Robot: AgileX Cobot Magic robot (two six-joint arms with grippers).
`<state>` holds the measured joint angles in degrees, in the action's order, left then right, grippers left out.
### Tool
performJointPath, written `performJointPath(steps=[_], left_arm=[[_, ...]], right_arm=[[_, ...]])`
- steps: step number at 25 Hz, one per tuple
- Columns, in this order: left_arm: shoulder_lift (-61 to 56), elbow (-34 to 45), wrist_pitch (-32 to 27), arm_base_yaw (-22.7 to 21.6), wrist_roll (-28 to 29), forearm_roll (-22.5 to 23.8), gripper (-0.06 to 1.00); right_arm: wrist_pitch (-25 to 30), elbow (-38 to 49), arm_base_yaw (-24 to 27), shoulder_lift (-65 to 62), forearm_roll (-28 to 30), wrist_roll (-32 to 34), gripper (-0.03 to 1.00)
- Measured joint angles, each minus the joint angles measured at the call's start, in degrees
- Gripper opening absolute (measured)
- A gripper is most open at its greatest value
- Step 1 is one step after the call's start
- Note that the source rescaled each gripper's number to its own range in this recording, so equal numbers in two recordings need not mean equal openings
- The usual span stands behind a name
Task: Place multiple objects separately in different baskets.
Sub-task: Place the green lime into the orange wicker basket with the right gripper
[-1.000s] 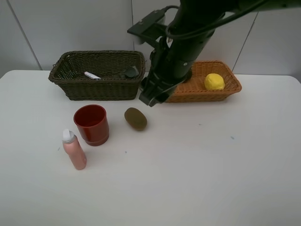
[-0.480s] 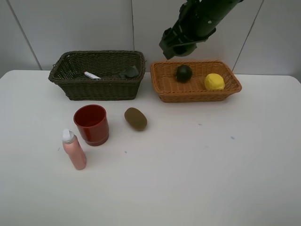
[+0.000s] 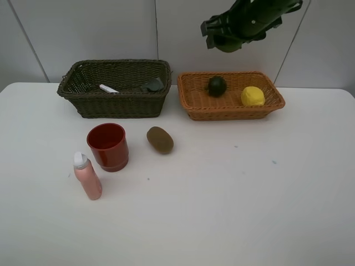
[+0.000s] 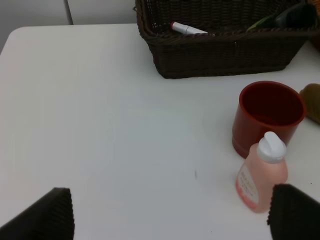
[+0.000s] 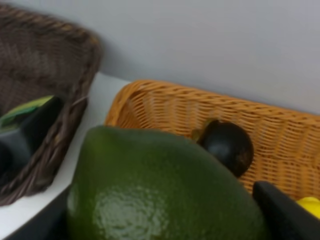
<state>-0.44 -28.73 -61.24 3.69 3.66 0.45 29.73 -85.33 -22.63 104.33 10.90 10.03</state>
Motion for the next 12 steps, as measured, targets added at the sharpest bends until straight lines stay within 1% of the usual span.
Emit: performJointPath(steps=[4,12], left_arm=[[0.0,0.0,0.0,0.0,0.0,0.0,1.00],[0.0,0.0,0.0,0.0,0.0,0.0,1.00]], right_arm=[[-1.2,-0.5,1.3,3.5,-0.2,2.0,0.66],[-1.1,-2.2,1.8,11.3,-1.9,2.2,0.66]])
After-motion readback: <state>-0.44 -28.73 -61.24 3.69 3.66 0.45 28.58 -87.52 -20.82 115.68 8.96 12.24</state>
